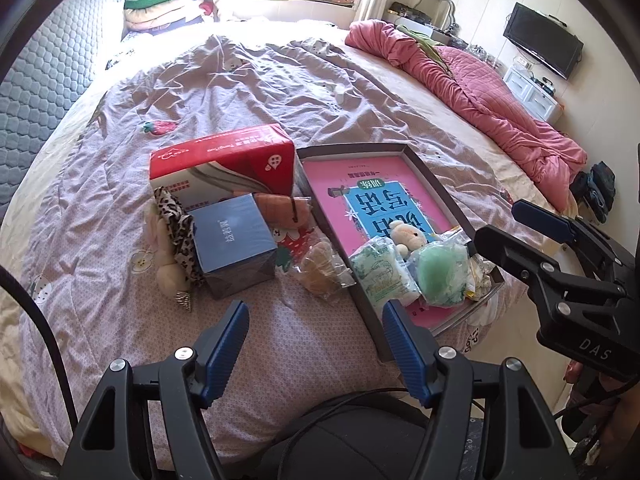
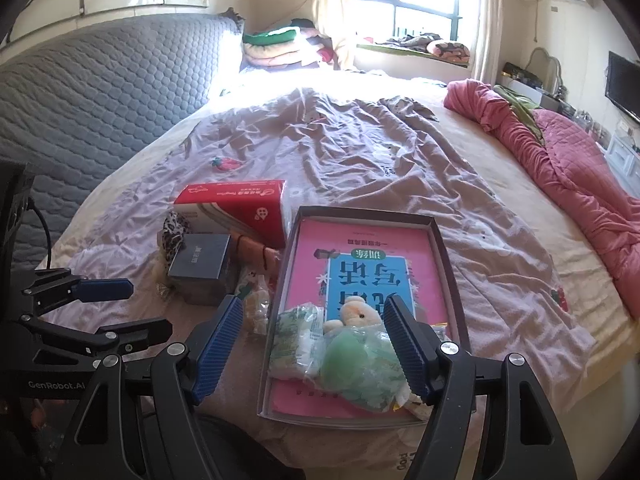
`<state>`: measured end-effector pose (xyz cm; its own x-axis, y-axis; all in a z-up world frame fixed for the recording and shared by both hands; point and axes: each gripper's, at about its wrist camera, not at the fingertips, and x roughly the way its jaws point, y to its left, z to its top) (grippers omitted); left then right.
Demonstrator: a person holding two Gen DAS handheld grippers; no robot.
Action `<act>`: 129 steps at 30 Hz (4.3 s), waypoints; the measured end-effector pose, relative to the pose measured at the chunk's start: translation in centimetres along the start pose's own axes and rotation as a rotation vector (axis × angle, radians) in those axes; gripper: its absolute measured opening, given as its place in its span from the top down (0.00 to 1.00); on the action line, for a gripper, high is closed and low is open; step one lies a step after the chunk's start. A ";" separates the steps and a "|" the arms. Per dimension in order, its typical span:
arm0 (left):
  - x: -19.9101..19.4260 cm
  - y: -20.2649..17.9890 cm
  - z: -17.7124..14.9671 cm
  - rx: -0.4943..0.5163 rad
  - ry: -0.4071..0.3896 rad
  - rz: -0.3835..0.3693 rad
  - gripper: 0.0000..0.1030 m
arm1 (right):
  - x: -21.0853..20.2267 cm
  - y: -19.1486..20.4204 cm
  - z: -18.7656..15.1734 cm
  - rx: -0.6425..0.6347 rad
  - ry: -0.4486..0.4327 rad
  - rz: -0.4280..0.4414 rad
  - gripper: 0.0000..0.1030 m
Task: Organize soft objects
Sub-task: 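Move the left tool to the bunny plush while the right tool reaches the bagged bread bun, then grasp the cream bunny plush with the left tool while the right tool grasps the bagged bread bun, then carry the bunny plush and bread bun over the pink book tray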
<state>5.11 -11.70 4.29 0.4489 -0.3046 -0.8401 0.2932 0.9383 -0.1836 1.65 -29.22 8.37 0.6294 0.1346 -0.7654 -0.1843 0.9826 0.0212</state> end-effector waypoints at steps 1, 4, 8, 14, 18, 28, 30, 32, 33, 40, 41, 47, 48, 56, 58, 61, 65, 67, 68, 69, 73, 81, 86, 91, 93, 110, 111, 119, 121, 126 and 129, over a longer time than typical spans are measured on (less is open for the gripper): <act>-0.1 0.2 -0.1 -0.004 0.000 0.002 0.33 | 0.0 0.2 0.0 -0.004 0.000 0.003 0.28; -0.2 0.8 -0.3 -0.016 -0.001 0.004 0.33 | -0.1 0.8 0.1 -0.019 0.001 0.007 0.28; -0.4 1.7 -0.6 -0.033 -0.002 0.013 0.33 | 0.0 1.5 0.0 -0.036 0.005 0.016 0.28; -0.7 3.0 -1.0 -0.060 -0.002 0.024 0.33 | 0.4 2.3 -0.1 -0.055 0.014 0.026 0.28; -0.8 4.2 -1.4 -0.083 -0.004 0.030 0.33 | 0.7 2.8 -0.2 -0.075 0.020 0.035 0.28; -0.4 8.5 -2.9 -0.190 0.005 0.051 0.33 | 2.6 4.9 -1.0 -0.152 0.046 0.056 0.28; -0.2 9.5 -3.1 -0.219 0.010 0.053 0.33 | 3.1 5.3 -1.3 -0.173 0.055 0.056 0.28; 0.0 10.4 -3.3 -0.242 0.014 0.053 0.33 | 3.6 5.8 -1.6 -0.191 0.070 0.057 0.28; 0.1 10.8 -3.4 -0.254 0.014 0.053 0.33 | 3.8 5.9 -1.7 -0.196 0.073 0.059 0.28; 0.9 13.0 -3.8 -0.309 0.016 0.052 0.33 | 5.2 6.8 -2.2 -0.226 0.091 0.073 0.28; 1.1 13.2 -3.8 -0.315 0.018 0.050 0.33 | 5.3 6.9 -2.1 -0.231 0.096 0.075 0.28; 2.6 14.3 -3.3 -0.342 0.029 0.046 0.33 | 7.0 7.5 -2.3 -0.281 0.113 0.081 0.27; 2.9 14.5 -3.2 -0.347 0.031 0.045 0.33 | 7.4 7.7 -2.3 -0.296 0.117 0.078 0.27; 5.7 15.8 -1.7 -0.372 0.056 0.027 0.33 | 11.9 9.2 -2.3 -0.444 0.188 0.040 0.27; 6.3 16.1 -1.4 -0.382 0.061 0.030 0.33 | 13.1 9.8 -2.5 -0.492 0.218 0.024 0.27; 7.2 16.8 -1.0 -0.394 0.067 0.027 0.33 | 14.6 10.6 -3.0 -0.577 0.242 -0.008 0.28; 8.1 17.6 -0.5 -0.404 0.075 0.031 0.33 | 16.0 11.7 -3.7 -0.680 0.250 -0.039 0.28; 8.6 17.9 -0.2 -0.404 0.080 0.037 0.33 | 16.6 12.0 -4.0 -0.709 0.254 -0.056 0.28; 8.9 18.1 -0.1 -0.404 0.082 0.036 0.33 | 17.0 12.1 -4.1 -0.721 0.254 -0.067 0.28; 9.1 18.2 0.0 -0.404 0.083 0.037 0.33 | 17.3 12.2 -4.1 -0.729 0.257 -0.073 0.28; 9.8 18.7 0.6 -0.412 0.083 0.021 0.33 | 18.5 12.2 -4.1 -0.745 0.273 -0.079 0.27; 11.8 19.3 1.4 -0.448 0.112 -0.012 0.34 | 20.4 13.1 -5.6 -0.884 0.282 -0.147 0.40; 12.5 19.8 1.7 -0.484 0.105 -0.047 0.38 | 21.1 12.8 -5.9 -0.873 0.281 -0.148 0.46; 13.3 19.4 2.1 -0.448 0.126 -0.074 0.59 | 20.4 11.3 -3.9 -0.650 0.304 0.023 0.47; 13.1 18.9 2.2 -0.430 0.118 -0.084 0.66 | 19.8 10.7 -3.4 -0.548 0.314 0.090 0.47; 7.7 17.8 -2.2 -0.411 0.069 -0.027 0.67 | 16.3 5.6 -1.5 -0.094 0.299 0.305 0.47; 7.3 17.5 -2.4 -0.402 0.067 -0.023 0.67 | 16.1 5.6 -1.4 -0.086 0.294 0.306 0.48; 4.3 15.2 -2.4 -0.342 0.034 0.018 0.67 | 13.2 5.4 -1.6 -0.044 0.245 0.311 0.47; 3.5 14.4 -2.2 -0.317 0.019 0.029 0.67 | 12.6 5.4 -1.4 -0.039 0.232 0.313 0.47; 1.9 12.4 -1.9 -0.275 0.002 0.038 0.67 | 11.2 5.3 -1.0 -0.031 0.194 0.310 0.47; 1.2 11.4 -1.7 -0.254 -0.009 0.044 0.67 | 10.2 5.3 -0.8 -0.023 0.172 0.312 0.47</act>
<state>7.51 -1.06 0.33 0.4646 -0.2631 -0.8455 0.0519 0.9613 -0.2706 6.51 -22.78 0.13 0.4040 0.4020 -0.8217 -0.3660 0.8943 0.2576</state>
